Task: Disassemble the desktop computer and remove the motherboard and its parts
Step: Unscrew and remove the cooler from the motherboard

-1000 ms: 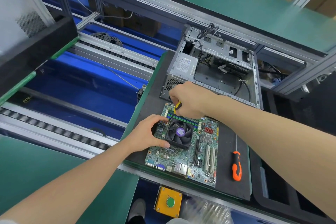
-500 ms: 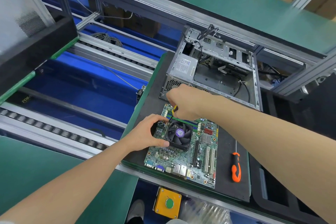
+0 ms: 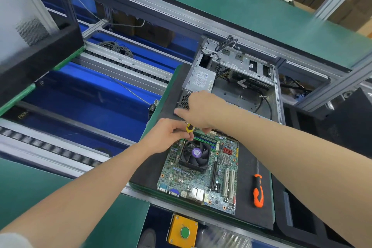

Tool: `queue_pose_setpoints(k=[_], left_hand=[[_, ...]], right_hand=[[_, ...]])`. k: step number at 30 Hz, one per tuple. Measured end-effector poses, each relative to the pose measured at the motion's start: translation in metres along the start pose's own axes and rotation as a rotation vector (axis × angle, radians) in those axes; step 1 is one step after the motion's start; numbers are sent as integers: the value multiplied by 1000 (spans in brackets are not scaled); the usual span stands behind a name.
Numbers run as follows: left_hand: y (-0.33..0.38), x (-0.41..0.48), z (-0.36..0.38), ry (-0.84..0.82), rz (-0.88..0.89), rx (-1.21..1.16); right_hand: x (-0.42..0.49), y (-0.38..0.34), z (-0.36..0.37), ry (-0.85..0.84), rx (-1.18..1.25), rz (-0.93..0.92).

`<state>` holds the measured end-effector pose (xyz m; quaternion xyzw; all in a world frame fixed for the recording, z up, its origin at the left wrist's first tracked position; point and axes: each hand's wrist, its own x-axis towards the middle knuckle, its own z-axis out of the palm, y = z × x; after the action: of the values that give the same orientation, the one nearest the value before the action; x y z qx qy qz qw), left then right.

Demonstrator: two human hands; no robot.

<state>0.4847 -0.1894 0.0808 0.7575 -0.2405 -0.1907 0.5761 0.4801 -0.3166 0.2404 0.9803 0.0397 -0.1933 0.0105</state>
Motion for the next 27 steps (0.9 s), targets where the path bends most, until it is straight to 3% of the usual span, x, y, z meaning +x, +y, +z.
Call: queue_pose_setpoints(k=[5,7,8,11,13,20,27], left_hand=[[-1,4,-2,-7,0,1],[-3,5,-3,-7,-2,0],[-3,4,-4,-6,-4,-7],[-4,4,-2,5,-14,-31],[-2,3,0,33,-10,-34],[1,8,4,107,-1,37],[-7,2,5,177,-63,49]], right_hand=[[9,-8,-7,-372,24,64],[12,-13,-9,-536,-97,58],[13,-16,-10,-539,-201,22],[13,-15,-8,-333,-463,-139],[13,-10,-4,-227,-481,-214],[8,3,-1,-171,-566,-408],[10,-2,0,-9,-842,-929]])
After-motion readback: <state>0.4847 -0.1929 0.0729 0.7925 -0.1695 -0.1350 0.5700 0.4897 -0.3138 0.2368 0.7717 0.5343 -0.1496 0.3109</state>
